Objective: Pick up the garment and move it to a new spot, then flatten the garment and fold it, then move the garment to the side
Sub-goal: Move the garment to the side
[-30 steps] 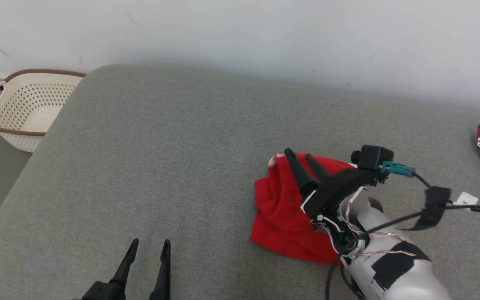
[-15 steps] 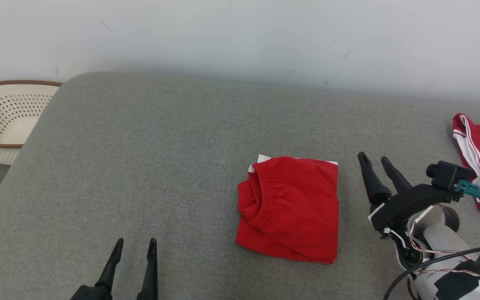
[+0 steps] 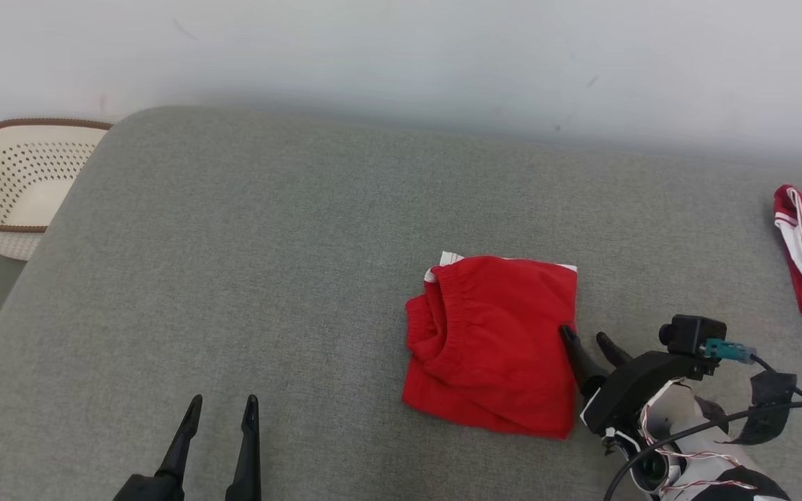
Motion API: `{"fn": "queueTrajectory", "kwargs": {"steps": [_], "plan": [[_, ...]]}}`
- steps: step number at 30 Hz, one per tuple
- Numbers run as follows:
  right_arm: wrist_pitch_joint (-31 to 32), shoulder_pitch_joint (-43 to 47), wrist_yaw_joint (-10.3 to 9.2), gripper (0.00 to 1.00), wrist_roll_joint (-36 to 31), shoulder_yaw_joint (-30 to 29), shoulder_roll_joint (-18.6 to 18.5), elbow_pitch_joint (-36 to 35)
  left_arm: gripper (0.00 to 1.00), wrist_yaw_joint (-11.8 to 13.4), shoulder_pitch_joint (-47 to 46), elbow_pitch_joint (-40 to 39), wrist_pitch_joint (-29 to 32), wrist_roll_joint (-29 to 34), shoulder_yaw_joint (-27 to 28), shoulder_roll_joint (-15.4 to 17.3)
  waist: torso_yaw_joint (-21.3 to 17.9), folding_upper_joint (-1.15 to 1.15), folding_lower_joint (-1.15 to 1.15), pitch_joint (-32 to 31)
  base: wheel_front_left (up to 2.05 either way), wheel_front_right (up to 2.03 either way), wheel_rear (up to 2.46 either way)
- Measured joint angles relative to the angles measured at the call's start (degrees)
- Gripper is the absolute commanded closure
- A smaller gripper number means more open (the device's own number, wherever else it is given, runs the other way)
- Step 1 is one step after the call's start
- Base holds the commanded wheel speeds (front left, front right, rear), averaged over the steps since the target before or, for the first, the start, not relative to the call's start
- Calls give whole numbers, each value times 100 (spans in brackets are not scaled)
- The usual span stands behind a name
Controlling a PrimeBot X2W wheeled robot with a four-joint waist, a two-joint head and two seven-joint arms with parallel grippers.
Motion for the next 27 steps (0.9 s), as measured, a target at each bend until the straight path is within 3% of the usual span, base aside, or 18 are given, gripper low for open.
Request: {"fn": "queueTrajectory", "kwargs": {"steps": [7,8,9,10,16,21,27], "plan": [[467,2,0,0,288,172,198,207,0,7,-64,18,0,-21,-8,1,124,0,0,39,0,0,0],[515,1,0,20,335,193,208,205,0,12,-64,18,0,-25,-7,0,125,0,0,41,0,0,0],[557,1,0,74,385,229,223,200,0,13,-64,19,0,-27,-8,0,125,0,0,43,0,0,0],[559,0,0,100,436,255,232,189,0,20,-64,20,0,-27,-10,0,121,0,0,44,0,0,0],[417,-49,0,100,391,524,163,168,0,44,-63,38,0,-59,-14,0,84,0,0,19,0,0,0],[42,-297,0,100,-147,861,-256,79,0,46,-33,33,0,-62,37,1,-23,0,0,-18,0,0,0],[40,-745,0,100,-638,1211,-806,-46,0,44,27,-42,0,-63,80,0,-279,0,0,-13,0,0,0]]}}
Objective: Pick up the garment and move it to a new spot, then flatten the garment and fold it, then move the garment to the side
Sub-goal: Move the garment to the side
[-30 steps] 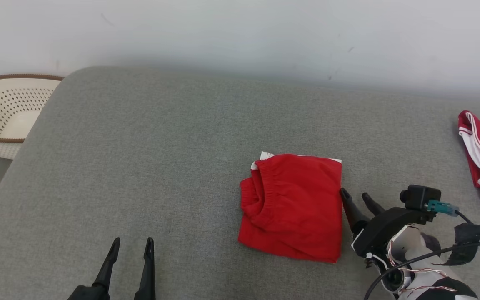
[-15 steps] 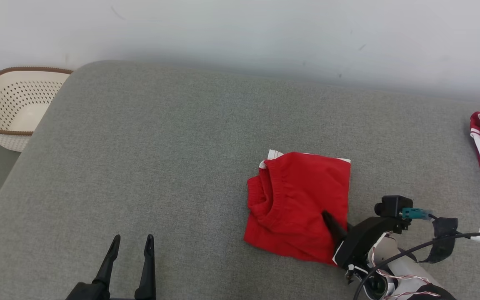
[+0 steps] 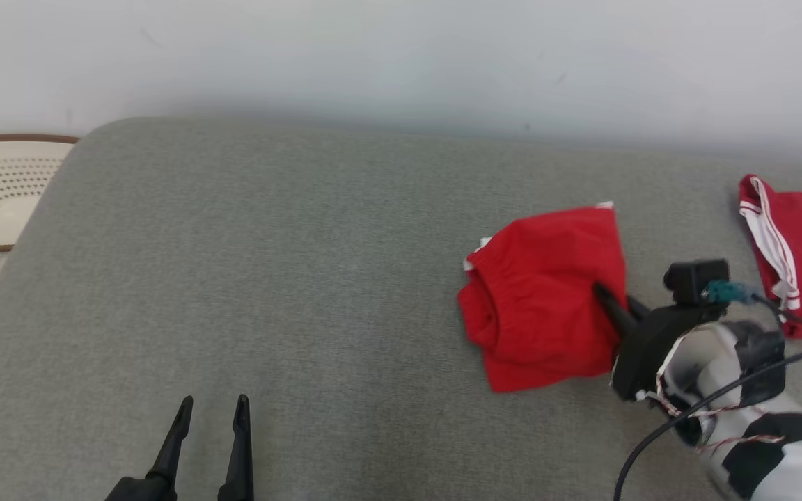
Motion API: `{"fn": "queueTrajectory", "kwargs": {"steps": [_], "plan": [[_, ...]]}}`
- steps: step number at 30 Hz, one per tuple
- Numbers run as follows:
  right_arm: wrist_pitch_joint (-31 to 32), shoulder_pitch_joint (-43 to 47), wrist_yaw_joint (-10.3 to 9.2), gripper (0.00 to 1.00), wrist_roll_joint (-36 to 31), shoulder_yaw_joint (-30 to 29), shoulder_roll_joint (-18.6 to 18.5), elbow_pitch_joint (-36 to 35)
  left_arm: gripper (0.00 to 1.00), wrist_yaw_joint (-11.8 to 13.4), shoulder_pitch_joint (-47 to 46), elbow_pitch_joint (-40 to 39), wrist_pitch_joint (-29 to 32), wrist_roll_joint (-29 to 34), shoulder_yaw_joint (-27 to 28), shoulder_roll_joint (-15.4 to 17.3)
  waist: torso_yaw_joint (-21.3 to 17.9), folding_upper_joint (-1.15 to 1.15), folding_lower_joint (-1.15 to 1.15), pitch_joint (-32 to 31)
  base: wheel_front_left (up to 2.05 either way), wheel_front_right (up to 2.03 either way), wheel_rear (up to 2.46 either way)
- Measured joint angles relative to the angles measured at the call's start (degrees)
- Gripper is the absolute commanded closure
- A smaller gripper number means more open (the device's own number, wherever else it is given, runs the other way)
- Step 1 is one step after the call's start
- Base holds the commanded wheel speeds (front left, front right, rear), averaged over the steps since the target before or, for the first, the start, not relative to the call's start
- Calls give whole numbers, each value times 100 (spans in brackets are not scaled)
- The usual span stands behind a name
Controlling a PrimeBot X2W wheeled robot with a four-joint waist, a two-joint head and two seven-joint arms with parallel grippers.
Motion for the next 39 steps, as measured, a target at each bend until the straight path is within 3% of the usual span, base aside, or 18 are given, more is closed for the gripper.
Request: {"fn": "queueTrajectory", "kwargs": {"steps": [11,25,31,39], "plan": [[468,-1049,0,100,-285,660,-1203,-264,0,-69,-131,-234,0,143,116,0,-439,0,1,358,0,0,0],[969,-2120,1,100,23,1194,-2338,-350,0,-204,-355,-677,-1,358,361,10,-719,0,1,1039,0,0,0],[1189,-2498,1,100,222,1445,-2689,-291,0,-253,-378,-846,0,433,438,86,-826,0,1,1329,0,0,0],[1156,-3051,2,100,168,1688,-2928,285,0,-311,-576,-1000,0,503,442,153,-897,1,1,1749,0,0,0]]}}
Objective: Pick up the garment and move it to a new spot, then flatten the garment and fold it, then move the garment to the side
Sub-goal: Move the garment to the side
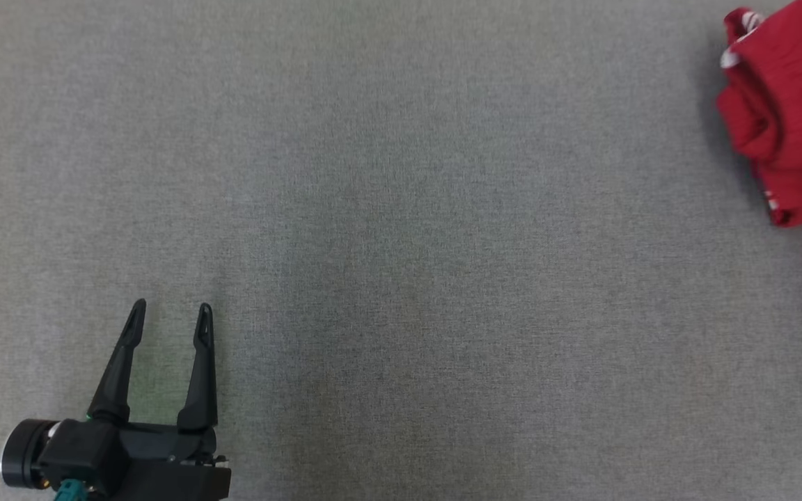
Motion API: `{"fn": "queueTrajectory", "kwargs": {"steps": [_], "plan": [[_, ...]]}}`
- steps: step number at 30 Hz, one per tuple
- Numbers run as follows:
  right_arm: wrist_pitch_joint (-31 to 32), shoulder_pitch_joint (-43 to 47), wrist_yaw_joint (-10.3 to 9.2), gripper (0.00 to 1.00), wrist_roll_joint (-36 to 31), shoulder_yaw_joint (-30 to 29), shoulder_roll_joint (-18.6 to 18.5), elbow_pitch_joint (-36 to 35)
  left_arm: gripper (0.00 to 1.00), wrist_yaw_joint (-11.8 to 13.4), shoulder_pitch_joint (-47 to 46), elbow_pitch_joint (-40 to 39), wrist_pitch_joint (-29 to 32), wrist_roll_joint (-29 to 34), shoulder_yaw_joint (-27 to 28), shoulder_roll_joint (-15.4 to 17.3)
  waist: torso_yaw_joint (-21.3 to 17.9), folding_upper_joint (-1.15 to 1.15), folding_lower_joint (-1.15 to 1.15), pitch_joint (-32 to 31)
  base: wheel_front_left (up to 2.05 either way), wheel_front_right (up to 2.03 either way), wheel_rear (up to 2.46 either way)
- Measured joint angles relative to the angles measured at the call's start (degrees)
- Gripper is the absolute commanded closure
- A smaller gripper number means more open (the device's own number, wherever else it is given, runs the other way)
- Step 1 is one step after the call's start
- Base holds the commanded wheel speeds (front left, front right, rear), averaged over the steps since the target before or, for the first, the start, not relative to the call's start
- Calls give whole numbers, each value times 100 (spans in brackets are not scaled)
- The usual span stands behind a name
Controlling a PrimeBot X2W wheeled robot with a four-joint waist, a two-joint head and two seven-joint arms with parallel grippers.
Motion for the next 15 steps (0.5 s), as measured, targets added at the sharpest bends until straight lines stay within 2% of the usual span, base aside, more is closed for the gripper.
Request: {"fn": "queueTrajectory", "kwargs": {"steps": [4,15], "plan": [[-186,-230,1,100,-98,104,-134,268,0,-19,-11,-88,0,16,36,37,15,0,-1,150,0,0,0],[-520,-786,1,100,-519,463,-203,849,0,-18,-12,-220,0,57,90,120,12,-1,-1,385,0,0,0]]}}
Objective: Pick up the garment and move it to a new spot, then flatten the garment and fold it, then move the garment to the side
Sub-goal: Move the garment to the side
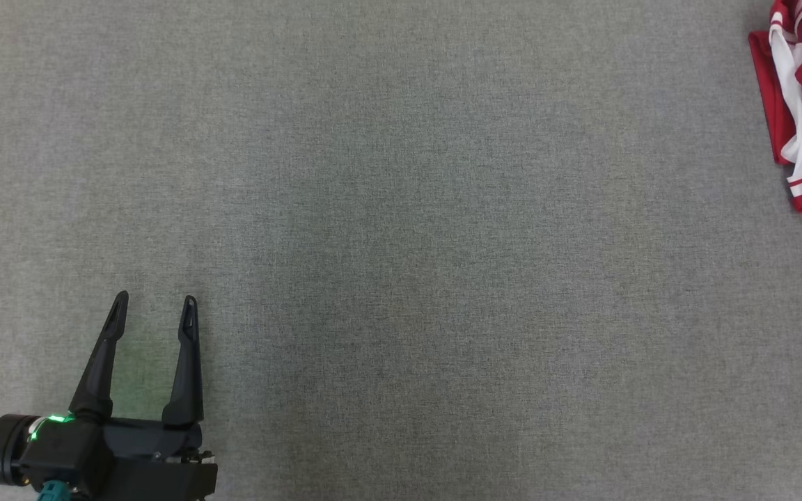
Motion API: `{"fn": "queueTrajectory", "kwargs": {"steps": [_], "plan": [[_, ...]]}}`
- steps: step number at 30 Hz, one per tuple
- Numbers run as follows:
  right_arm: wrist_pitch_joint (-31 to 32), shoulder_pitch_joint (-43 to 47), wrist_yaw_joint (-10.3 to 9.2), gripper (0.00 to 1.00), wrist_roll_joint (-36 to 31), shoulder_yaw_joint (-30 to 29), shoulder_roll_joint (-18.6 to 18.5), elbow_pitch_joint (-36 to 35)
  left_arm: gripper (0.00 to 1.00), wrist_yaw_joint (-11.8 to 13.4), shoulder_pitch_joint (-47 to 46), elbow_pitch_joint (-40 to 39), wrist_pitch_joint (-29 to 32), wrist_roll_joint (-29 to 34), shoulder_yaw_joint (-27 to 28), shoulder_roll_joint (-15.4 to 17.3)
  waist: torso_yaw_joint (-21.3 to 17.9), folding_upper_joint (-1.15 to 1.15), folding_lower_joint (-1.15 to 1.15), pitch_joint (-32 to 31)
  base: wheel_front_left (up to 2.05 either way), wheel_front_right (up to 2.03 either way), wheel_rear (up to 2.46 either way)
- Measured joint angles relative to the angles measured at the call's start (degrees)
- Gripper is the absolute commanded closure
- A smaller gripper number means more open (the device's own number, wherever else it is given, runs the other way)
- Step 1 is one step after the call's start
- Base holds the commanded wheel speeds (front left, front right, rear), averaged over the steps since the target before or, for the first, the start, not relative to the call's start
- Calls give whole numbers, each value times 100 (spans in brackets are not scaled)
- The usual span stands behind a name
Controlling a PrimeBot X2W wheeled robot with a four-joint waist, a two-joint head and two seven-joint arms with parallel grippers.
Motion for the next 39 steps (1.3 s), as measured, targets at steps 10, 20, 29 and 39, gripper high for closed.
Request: {"fn": "queueTrajectory", "kwargs": {"steps": [10,20,29,39], "plan": [[35,-2,0,0,198,170,131,439,0,10,-2,16,0,0,7,18,-29,0,0,62,0,0,0],[-161,-131,0,0,147,213,267,918,0,35,-4,107,0,-16,4,-15,-32,0,0,-139,0,0,0],[-1630,2,0,0,886,-602,873,910,0,79,141,244,-1,-178,86,-102,-62,0,-1,-588,0,0,0],[-1925,880,0,0,965,-1683,1462,-110,0,126,500,330,0,-264,243,-193,-86,-1,-2,-1228,0,0,0]]}}
